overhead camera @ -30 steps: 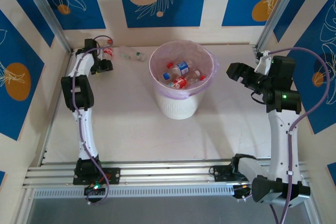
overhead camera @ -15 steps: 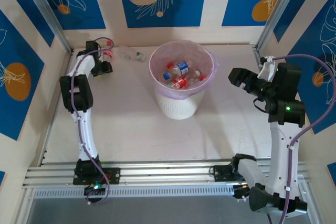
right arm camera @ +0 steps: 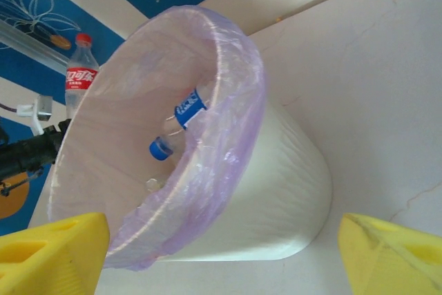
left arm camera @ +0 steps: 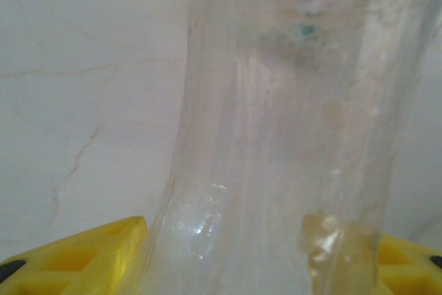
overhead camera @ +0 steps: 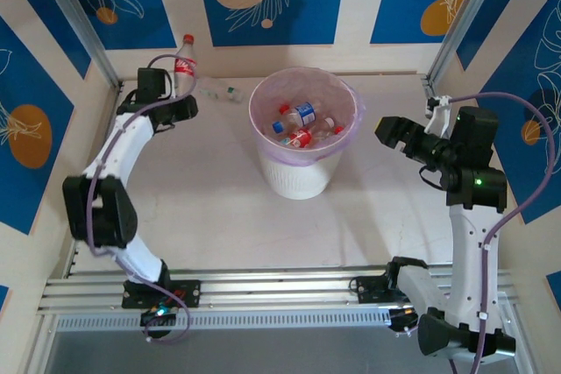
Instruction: Put the plastic bottles in the bin
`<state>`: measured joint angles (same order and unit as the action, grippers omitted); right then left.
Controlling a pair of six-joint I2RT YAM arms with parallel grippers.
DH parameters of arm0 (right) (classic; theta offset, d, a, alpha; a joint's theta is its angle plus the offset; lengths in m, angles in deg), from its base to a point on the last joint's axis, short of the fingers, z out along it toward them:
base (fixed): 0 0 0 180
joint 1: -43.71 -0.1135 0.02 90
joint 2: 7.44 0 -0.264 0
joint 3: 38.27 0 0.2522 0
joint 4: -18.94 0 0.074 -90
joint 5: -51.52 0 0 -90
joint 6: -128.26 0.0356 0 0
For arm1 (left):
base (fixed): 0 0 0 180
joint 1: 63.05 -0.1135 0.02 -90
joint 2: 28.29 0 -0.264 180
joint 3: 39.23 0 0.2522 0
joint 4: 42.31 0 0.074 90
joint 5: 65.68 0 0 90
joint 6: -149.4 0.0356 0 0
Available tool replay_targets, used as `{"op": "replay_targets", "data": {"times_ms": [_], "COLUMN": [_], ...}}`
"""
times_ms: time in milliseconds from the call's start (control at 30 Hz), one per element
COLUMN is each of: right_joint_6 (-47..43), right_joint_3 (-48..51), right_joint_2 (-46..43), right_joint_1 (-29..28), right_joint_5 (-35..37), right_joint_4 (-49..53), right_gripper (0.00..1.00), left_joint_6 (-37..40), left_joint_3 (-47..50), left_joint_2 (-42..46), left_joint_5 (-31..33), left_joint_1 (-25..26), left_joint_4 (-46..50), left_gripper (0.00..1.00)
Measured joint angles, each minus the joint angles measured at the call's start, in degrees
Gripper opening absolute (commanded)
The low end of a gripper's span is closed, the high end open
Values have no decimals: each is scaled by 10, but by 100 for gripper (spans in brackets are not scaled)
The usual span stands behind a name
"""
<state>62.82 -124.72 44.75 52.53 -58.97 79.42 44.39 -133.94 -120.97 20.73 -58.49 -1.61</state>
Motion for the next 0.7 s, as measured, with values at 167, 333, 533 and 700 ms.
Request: {"op": "replay_targets", "data": {"times_ms": [167, 333, 533, 700], "right_joint_6": [27, 50, 80, 104], "right_joint_3": [-26, -67, -104, -129], "right_joint_2": [8, 34, 89, 139], "right_joint_1": [-30, -79, -179, -249], "right_joint_5": [-14, -28, -33, -28], "right_joint_4": [-15, -44, -104, -152], "right_gripper": [87, 87, 87, 88], "left_joint_6": [-15, -32, -57, -80], "left_joint_3": [28, 9, -13, 3], "left_joint_2": [132, 229, 232, 210], "left_joint_5": [-9, -38, -103, -147], "left_joint_1": [70, 115, 197, 247], "left_joint_4": [6, 25, 24, 17], "left_gripper": [39, 35, 31, 27]}}
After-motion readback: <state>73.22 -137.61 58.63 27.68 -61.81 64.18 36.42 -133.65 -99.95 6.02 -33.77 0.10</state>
